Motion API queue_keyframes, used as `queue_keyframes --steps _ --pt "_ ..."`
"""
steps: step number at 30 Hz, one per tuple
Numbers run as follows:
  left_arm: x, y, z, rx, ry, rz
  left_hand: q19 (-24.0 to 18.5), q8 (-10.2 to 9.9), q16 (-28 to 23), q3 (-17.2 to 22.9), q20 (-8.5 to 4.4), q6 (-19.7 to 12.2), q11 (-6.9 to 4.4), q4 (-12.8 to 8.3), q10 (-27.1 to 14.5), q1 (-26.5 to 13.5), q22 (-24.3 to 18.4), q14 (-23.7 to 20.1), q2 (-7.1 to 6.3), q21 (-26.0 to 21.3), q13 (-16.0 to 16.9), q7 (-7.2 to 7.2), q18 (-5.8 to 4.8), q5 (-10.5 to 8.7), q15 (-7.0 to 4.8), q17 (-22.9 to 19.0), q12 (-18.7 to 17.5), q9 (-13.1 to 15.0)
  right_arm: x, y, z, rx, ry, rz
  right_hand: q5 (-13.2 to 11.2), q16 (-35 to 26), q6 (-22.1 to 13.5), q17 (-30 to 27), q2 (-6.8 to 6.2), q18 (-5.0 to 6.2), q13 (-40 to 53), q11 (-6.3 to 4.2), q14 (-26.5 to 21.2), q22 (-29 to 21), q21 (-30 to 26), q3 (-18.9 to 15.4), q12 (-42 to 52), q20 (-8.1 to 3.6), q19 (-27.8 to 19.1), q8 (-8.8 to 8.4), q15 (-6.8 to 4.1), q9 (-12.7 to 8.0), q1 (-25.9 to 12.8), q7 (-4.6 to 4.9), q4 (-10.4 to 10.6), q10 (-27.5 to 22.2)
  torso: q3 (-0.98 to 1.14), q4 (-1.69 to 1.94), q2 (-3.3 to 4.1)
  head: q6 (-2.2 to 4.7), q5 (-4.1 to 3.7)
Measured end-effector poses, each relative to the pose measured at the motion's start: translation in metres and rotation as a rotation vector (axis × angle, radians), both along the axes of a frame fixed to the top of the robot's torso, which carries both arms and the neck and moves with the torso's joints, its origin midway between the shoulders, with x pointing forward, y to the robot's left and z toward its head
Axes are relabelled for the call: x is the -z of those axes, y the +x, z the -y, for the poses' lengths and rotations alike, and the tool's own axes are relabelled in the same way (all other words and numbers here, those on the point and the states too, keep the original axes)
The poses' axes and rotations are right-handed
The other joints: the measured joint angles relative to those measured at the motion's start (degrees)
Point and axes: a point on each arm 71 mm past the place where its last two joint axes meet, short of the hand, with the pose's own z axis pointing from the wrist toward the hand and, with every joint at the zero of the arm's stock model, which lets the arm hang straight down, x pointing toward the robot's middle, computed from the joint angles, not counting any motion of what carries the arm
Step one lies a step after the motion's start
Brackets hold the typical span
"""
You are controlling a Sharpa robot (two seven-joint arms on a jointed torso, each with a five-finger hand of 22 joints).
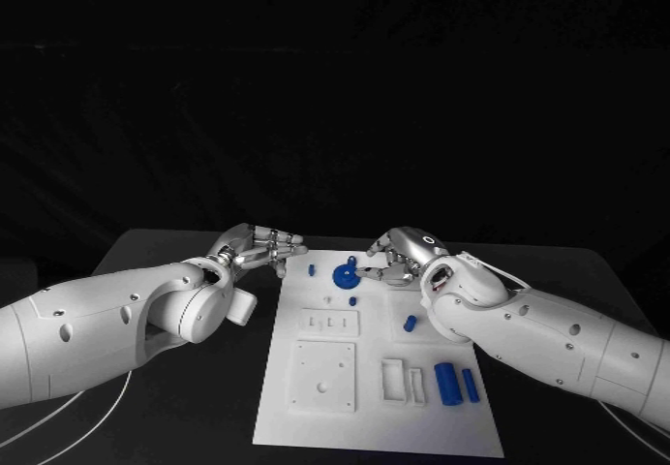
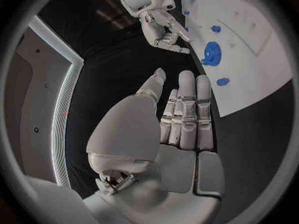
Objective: Assemble the parts on the task board
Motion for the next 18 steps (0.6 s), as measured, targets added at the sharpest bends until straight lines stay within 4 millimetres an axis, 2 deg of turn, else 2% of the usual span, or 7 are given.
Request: queue_keyframes --steps 4,7,10,11,14,15,18 --pt "0.001 0.002 -0.003 -0.01 0.003 0.0 0.0 0.0 0.0 0.0 0.0 0.0 0.0 0.0 0.0 0.0 -0.07 0.0 0.0 0.0 0.0 0.0 -0.01 0.0 0.0 0.0 0.0 0.0 -0.008 0.001 0.021 0.029 0.03 0.003 0.05 0.0 0.0 0.0 0.19 0.0 0.0 0.0 0.0 0.0 0.28 -0.54 0.0 0.0 0.0 0.0 0.0 0.23 0.82 0.0 -0.06 0.0 0.2 -0.37 -0.2 0.21 0.16" --pt "0.002 0.003 -0.005 -0.016 0.005 0.001 0.0 0.0 0.0 0.0 0.0 0.0 0.0 0.0 0.0 0.0 -0.1 0.0 0.0 0.0 0.0 0.0 -0.01 0.0 0.0 0.0 0.0 0.0 -0.013 0.003 0.035 0.043 0.057 -0.005 0.39 0.0 -0.11 0.0 1.11 0.0 0.08 0.0 0.0 0.0 0.42 -0.53 0.27 0.0 0.0 0.0 0.0 0.43 1.85 0.1 -1.8 0.0 0.35 -0.69 -0.37 0.43 0.27" --pt "0.003 0.004 -0.007 -0.02 0.007 0.0 0.0 0.0 0.0 0.0 0.0 0.0 0.0 0.0 0.0 0.0 -0.14 0.0 0.0 0.0 0.0 0.0 -0.02 -0.03 0.0 0.0 0.0 0.0 -0.017 0.005 0.051 0.041 0.088 -0.023 2.53 0.18 -0.19 0.0 2.68 0.0 0.08 0.0 0.0 0.0 0.42 -1.49 0.27 0.0 0.0 0.0 0.0 0.43 3.46 0.19 -5.4 0.0 0.52 -0.99 -0.55 0.59 0.28" --pt "0.003 0.004 -0.008 -0.021 0.007 0.0 0.0 0.0 0.0 0.0 0.0 0.0 0.0 0.0 0.0 0.0 -0.13 0.0 0.0 0.0 0.0 0.0 -0.02 -0.03 0.0 0.0 0.0 0.0 -0.018 0.006 0.058 0.038 0.1 -0.03 3.33 0.38 -0.19 0.1 2.73 0.0 0.08 0.0 0.0 0.0 0.42 -1.7 0.27 0.0 0.0 0.0 0.0 0.43 4.29 0.19 -6.52 0.0 0.57 -1.07 -0.59 0.62 0.28" --pt "0.003 0.005 -0.009 -0.023 0.008 0.0 -0.2 0.0 0.0 0.0 0.21 0.0 0.0 0.0 0.0 0.0 -0.13 0.0 0.0 0.0 0.0 0.0 -0.02 -0.03 0.0 0.0 0.0 0.0 -0.02 0.008 0.076 0.032 0.13 -0.048 7.34 0.56 -0.19 0.59 3.8 0.0 0.08 0.0 0.0 0.0 0.6 -2.58 0.27 0.02 0.02 0.0 0.0 0.23 5.9 0.19 -10.74 0.0 0.74 -1.33 -0.73 0.64 0.21" --pt "0.004 0.005 -0.01 -0.024 0.008 0.0 -0.2 0.0 0.0 0.0 0.2 0.0 0.0 0.0 0.0 0.0 -0.13 0.0 0.0 0.0 0.0 0.0 -0.02 -0.03 0.0 0.0 0.0 0.0 -0.02 0.01 0.084 0.031 0.142 -0.055 9.46 0.56 -0.33 0.75 4.21 0.0 0.08 0.06 0.0 0.0 0.67 -3.46 0.27 0.21 0.21 0.0 0.0 0.03 6.31 0.33 -12.55 -0.06 0.8 -1.41 -0.76 0.64 0.15" --pt "0.004 0.006 -0.01 -0.025 0.008 -0.001 -0.21 0.0 0.0 0.0 0.2 0.0 0.0 0.0 0.0 0.0 -0.13 0.0 0.0 0.0 0.0 0.0 -0.02 -0.03 0.0 0.0 0.0 0.0 -0.018 0.013 0.102 0.028 0.167 -0.072 13.57 0.84 -0.67 0.89 5.3 0.01 -0.02 0.22 0.0 0.0 0.66 -5.2 0.27 0.21 0.21 0.0 0.0 -0.6 7.06 0.66 -16.19 -0.22 0.9 -1.63 -0.88 0.64 0.02"
